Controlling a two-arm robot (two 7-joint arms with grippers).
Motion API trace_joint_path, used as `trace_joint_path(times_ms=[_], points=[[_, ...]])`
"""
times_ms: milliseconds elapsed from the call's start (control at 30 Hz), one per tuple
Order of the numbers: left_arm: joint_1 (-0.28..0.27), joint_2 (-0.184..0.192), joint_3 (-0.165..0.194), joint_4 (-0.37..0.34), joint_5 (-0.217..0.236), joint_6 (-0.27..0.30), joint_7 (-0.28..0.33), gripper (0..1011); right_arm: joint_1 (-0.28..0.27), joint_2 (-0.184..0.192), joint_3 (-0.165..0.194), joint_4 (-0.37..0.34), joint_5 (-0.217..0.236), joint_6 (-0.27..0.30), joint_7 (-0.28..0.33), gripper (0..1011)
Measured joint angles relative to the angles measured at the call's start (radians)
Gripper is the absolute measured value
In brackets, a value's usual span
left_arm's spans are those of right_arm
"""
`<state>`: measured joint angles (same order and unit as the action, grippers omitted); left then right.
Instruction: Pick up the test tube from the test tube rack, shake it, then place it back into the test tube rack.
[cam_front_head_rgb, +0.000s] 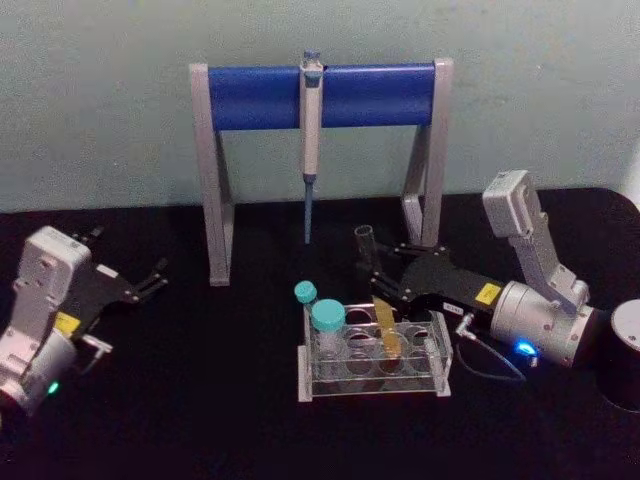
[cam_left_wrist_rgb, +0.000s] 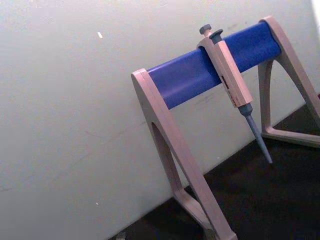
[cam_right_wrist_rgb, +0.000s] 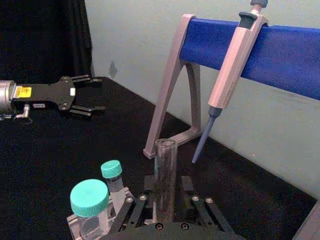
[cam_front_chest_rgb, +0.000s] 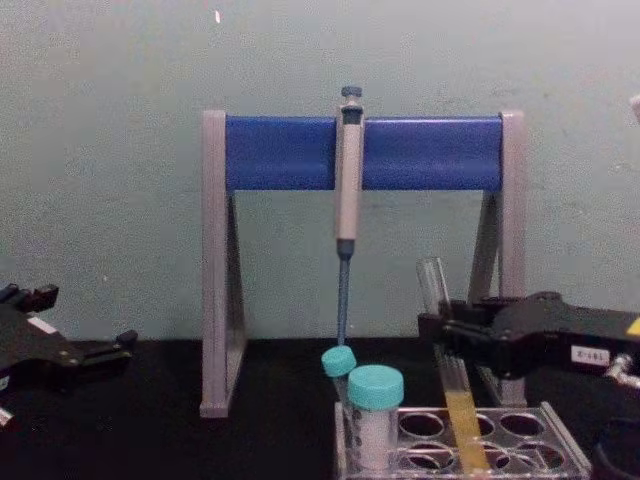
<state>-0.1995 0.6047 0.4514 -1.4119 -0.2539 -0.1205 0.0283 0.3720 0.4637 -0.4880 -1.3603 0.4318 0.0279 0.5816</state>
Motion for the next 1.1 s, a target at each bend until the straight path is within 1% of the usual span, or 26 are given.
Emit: trace_joint_path(times_ms=[33,100,133,167,200,867,1100], points=[[0.0,0.0,0.0,0.0,0.0,0.0,0.0,1001,0.0,0.0,0.0,0.0,0.0,0.0,0.0,353],[0.0,0.0,0.0,0.0,0.0,0.0,0.0,1001,0.0,0.0,0.0,0.0,0.0,0.0,0.0,266],[0.0,0.0,0.0,0.0,0.0,0.0,0.0,1001,0.0,0.0,0.0,0.0,0.0,0.0,0.0,266],[0.0,0.0,0.0,0.0,0.0,0.0,0.0,1001,0.0,0.0,0.0,0.0,0.0,0.0,0.0,237],[0.0,0.0,0.0,0.0,0.0,0.0,0.0,1001,0.0,0.0,0.0,0.0,0.0,0.0,0.0,229],[0.0,0.0,0.0,0.0,0.0,0.0,0.0,1001,0.0,0.0,0.0,0.0,0.001,-0.001,0.001,229],[0.0,0.0,0.0,0.0,0.0,0.0,0.0,1001,-0.005,0.003,0.006,0.003,0.028,-0.036,0.038,229]])
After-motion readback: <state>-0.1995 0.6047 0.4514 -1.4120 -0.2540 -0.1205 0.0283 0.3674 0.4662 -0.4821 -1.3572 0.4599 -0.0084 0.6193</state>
